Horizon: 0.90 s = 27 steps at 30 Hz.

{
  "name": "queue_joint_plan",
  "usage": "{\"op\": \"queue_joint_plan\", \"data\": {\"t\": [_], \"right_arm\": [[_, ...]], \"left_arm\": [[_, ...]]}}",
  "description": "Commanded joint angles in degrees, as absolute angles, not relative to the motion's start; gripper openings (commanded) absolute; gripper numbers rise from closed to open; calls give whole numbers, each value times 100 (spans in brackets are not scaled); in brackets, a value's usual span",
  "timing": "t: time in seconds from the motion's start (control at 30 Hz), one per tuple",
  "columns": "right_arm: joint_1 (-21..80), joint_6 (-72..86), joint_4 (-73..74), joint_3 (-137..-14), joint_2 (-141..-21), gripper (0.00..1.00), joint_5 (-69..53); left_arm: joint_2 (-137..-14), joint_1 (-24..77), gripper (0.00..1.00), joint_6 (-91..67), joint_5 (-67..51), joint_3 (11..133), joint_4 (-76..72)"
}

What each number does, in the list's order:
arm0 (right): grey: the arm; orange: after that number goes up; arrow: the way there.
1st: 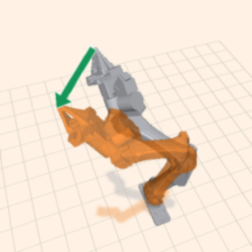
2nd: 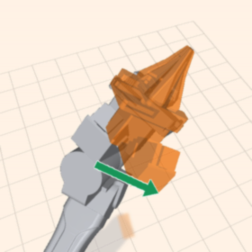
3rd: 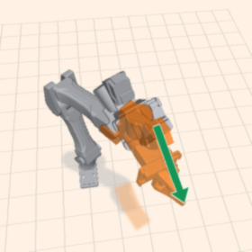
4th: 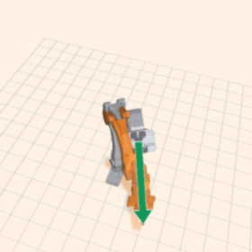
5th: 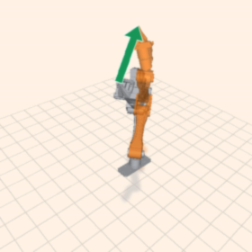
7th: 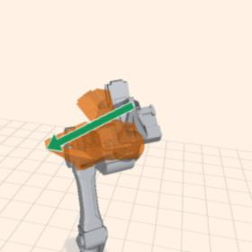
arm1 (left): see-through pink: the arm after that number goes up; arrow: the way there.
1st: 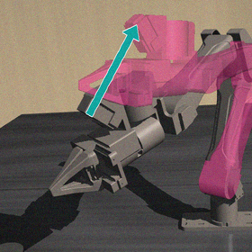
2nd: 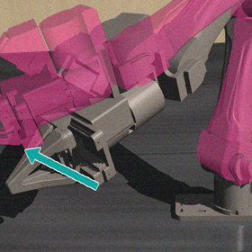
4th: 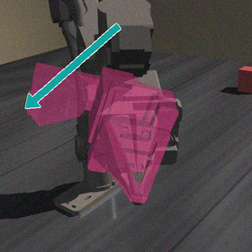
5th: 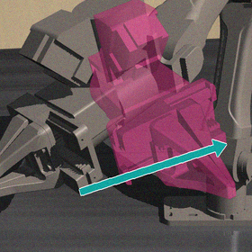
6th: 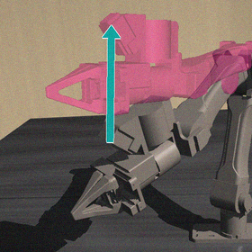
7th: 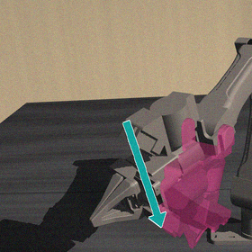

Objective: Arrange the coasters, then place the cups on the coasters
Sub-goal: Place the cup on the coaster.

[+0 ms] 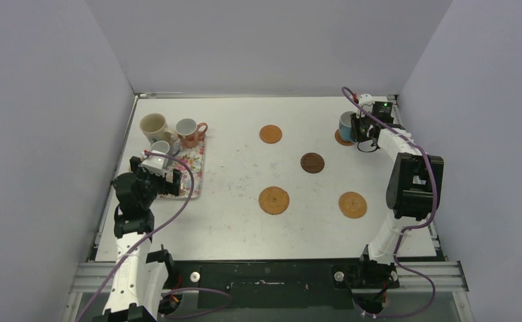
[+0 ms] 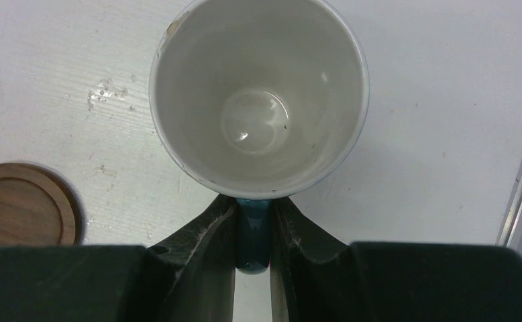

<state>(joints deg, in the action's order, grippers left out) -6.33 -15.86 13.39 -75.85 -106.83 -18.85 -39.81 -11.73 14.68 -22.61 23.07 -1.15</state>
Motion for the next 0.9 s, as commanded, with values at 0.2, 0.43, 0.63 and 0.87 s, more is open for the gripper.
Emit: {"op": "queue_joint_plan", "data": {"t": [0.2, 0.43, 0.63, 0.87], "right_arm": [[-628, -1634, 950, -7786, -10600, 17, -1950], [-631, -1661, 967, -7770, -10558, 22, -1925], [-633, -1685, 993, -7770, -10540, 25, -1908], [-634, -1714, 1026, -7770, -10507, 27, -1907]], "left_arm": [[-3939, -1195, 97, 1513, -2362, 2303, -378], [-3940, -1195, 97, 1520, -2357, 2303, -379], [-3942, -1195, 97, 1517, -2344, 2312, -379], [-3946, -1195, 97, 1512, -2344, 2303, -388]]}}
